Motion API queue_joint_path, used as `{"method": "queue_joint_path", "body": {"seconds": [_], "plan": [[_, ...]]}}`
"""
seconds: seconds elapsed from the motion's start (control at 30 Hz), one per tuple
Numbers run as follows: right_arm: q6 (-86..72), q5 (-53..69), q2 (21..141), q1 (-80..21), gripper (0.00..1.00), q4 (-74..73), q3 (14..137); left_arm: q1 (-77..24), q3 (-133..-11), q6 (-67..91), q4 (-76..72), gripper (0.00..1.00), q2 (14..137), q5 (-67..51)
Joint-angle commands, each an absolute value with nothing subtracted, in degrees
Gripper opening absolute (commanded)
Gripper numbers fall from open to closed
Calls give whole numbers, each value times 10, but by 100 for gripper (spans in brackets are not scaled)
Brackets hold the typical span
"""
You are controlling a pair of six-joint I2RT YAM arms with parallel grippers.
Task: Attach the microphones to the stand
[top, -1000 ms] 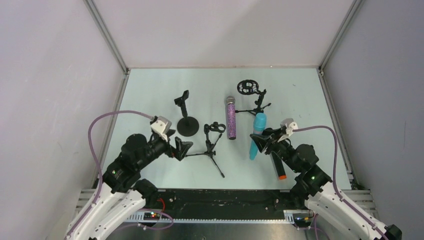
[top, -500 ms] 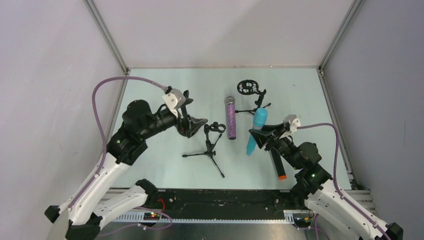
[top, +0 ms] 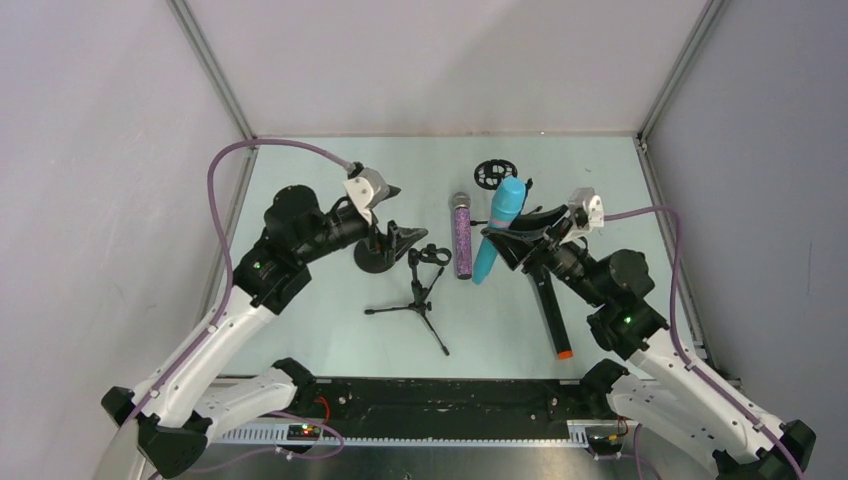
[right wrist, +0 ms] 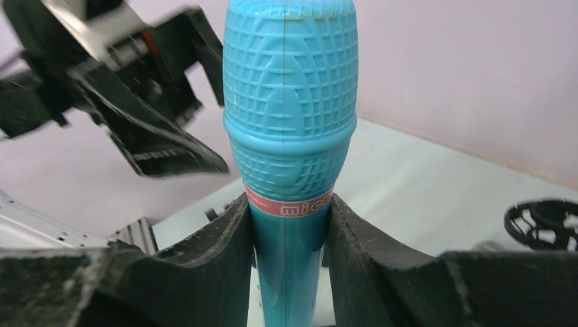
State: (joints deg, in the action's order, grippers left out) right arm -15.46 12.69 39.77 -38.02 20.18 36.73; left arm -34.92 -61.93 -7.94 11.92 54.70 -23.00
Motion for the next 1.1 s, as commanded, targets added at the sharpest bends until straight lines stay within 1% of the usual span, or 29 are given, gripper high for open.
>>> {"method": "queue_joint_path", "body": {"seconds": [0.0,0.33,0.47,0.63,0.83,1.0,1.07], "plan": [[-165,164,391,-380,0,271,418,-352,-594,-108,78,100,534,-270],[-128,190,387,-379,0,333,439,-351,-525,-178,73,100,498,-396],[-122,191,399,-380,0,361,446,-351,-513,-179,74,100,505,-421],[-133,214,432,-379,0,407,454,-351,-513,-179,76,100,523,-436],[-161,248,472,-382,0,425,473,-352,-508,-184,84,98,528,-448],[-166,245,499,-389,0,438,474,-352,-497,-191,87,95,526,-441],[-170,244,513,-396,0,457,473,-352,-492,-197,90,95,525,-420]]}}
